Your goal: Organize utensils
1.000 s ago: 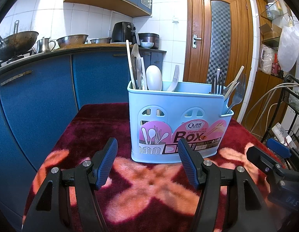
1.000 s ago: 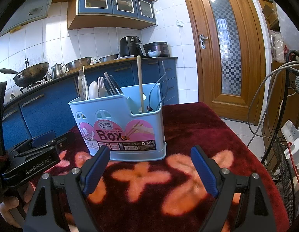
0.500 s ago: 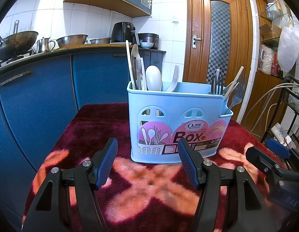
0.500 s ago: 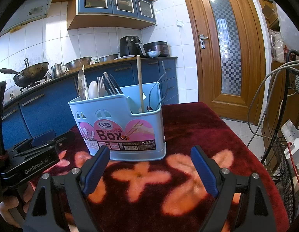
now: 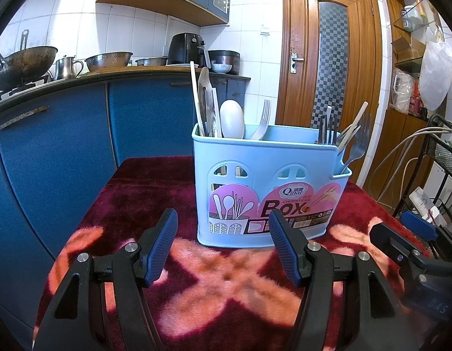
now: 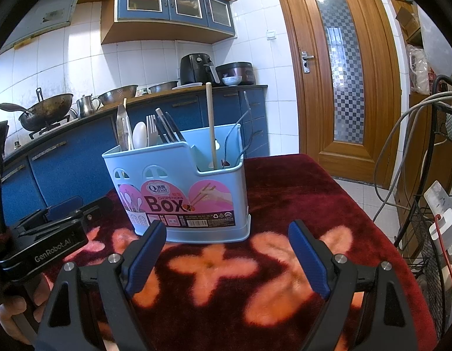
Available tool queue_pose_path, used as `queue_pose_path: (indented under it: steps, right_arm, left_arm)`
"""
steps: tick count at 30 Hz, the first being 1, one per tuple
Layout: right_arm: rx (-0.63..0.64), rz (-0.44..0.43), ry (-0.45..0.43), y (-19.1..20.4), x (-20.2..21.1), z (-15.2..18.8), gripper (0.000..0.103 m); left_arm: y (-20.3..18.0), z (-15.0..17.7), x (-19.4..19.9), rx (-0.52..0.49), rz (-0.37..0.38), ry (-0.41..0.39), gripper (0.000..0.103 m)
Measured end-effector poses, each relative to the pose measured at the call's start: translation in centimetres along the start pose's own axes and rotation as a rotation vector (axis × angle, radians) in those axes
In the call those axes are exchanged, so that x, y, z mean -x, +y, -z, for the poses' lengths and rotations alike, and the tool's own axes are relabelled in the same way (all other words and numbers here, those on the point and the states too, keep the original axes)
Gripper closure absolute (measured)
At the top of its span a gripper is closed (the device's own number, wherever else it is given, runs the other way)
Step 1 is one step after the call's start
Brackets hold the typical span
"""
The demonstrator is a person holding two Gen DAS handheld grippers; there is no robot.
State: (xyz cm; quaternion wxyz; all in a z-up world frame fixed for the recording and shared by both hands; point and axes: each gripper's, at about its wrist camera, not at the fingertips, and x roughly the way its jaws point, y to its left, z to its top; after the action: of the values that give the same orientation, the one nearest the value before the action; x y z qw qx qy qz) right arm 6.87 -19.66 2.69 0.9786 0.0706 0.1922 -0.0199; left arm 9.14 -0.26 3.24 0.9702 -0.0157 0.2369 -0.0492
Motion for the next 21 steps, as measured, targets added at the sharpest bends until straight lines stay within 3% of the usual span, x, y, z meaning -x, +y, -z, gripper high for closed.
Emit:
queue_pose_path:
  steps: [21]
  right_arm:
    - [0.003, 0.001, 0.000, -0.14, 0.00, 0.03, 0.016]
  left_arm:
    - [-0.05, 0.01, 0.01, 0.001, -0.001, 0.000, 0.037]
